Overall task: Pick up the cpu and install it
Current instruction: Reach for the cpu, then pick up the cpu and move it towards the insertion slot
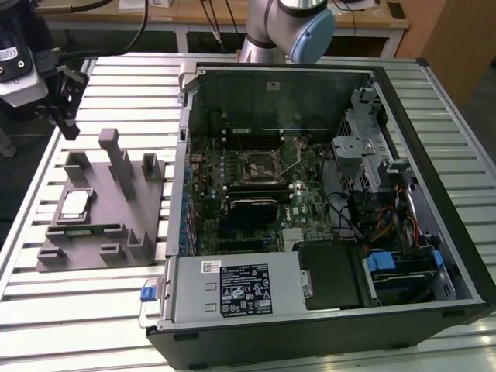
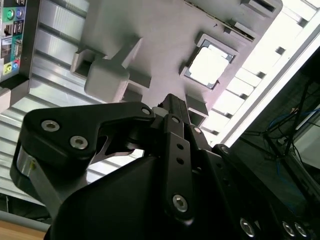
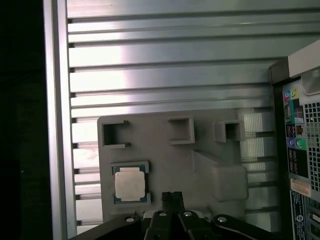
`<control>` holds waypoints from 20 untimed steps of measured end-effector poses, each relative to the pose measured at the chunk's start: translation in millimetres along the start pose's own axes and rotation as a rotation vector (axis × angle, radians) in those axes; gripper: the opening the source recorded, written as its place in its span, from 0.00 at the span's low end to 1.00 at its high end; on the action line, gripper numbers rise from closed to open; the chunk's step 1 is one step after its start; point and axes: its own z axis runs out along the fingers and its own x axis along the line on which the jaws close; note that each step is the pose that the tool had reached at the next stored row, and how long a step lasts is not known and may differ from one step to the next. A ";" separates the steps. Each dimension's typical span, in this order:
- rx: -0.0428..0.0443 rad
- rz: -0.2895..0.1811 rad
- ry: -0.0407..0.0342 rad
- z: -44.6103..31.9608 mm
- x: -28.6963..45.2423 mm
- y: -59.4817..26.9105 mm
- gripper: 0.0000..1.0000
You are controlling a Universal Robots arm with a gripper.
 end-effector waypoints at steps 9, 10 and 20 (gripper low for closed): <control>0.0000 0.000 -0.0001 7.7 8.5 -1.1 0.11; -0.0001 0.000 -0.0002 8.1 8.9 -1.2 0.11; -0.0001 0.000 -0.0002 9.4 10.2 -1.3 0.11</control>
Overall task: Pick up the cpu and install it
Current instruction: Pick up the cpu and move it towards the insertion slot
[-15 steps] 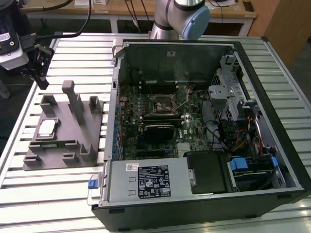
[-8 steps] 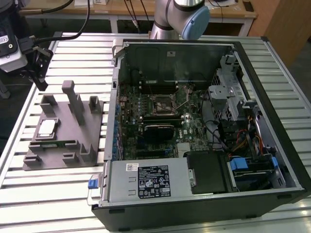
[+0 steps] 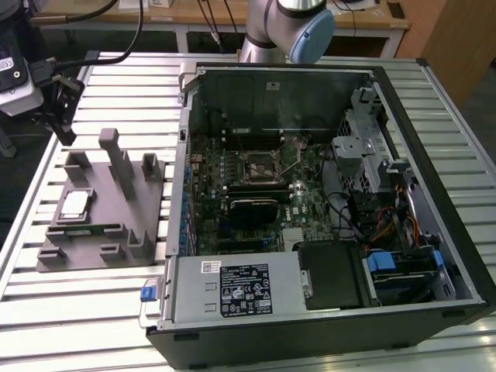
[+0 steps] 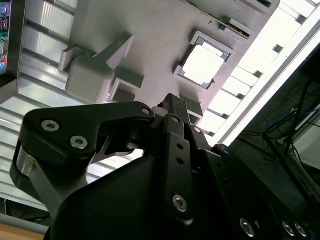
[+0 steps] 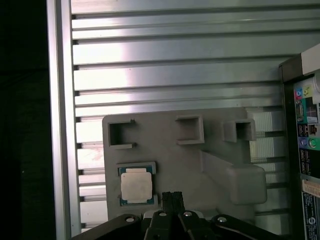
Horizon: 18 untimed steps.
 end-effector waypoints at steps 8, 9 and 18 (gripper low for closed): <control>0.0002 0.000 0.0003 6.9 3.8 -0.6 0.11; 0.0003 0.000 0.0004 7.9 4.6 -0.7 0.11; 0.0002 0.000 0.0002 17.2 12.1 -1.7 0.11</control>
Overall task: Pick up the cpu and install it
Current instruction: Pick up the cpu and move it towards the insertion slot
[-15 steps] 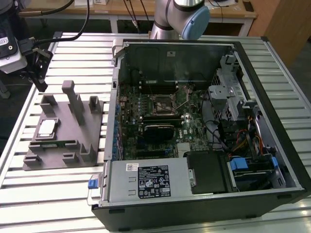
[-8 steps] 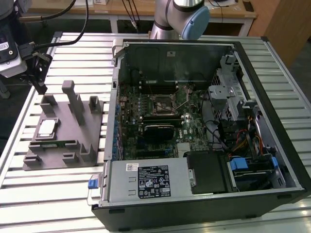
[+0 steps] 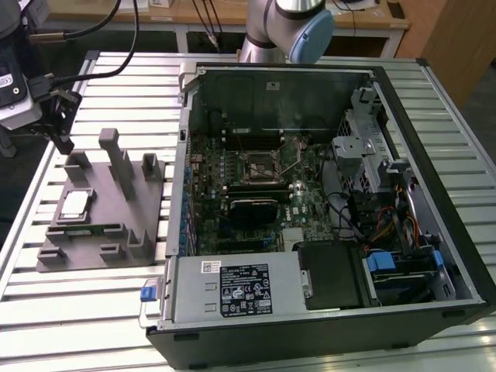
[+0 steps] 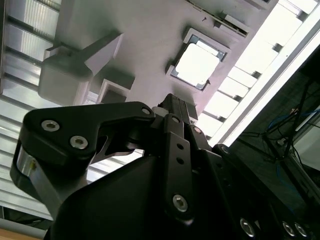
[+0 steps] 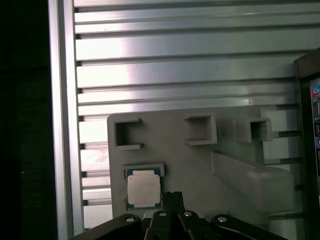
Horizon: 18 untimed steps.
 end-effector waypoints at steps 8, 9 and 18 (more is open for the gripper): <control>-0.0001 0.000 -0.0001 7.5 6.3 -1.1 0.11; -0.0002 0.000 -0.0002 8.4 6.9 -1.2 0.11; 0.0000 0.000 -0.0001 18.5 13.2 -2.3 0.11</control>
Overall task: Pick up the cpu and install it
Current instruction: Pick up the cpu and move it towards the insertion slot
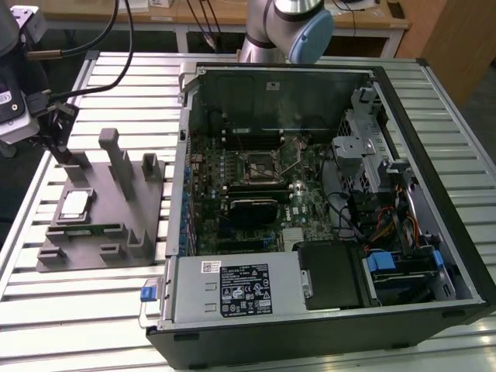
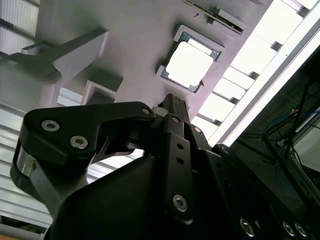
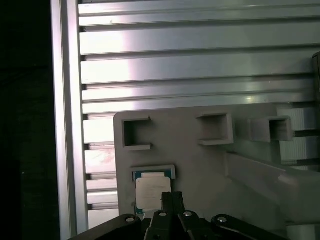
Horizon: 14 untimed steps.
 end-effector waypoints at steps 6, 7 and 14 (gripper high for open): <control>-0.0001 0.000 -0.0001 7.2 4.7 -0.9 0.11; -0.0001 0.000 0.0000 8.2 5.3 -1.1 0.11; 0.0001 0.000 -0.0001 16.3 9.1 -2.2 0.11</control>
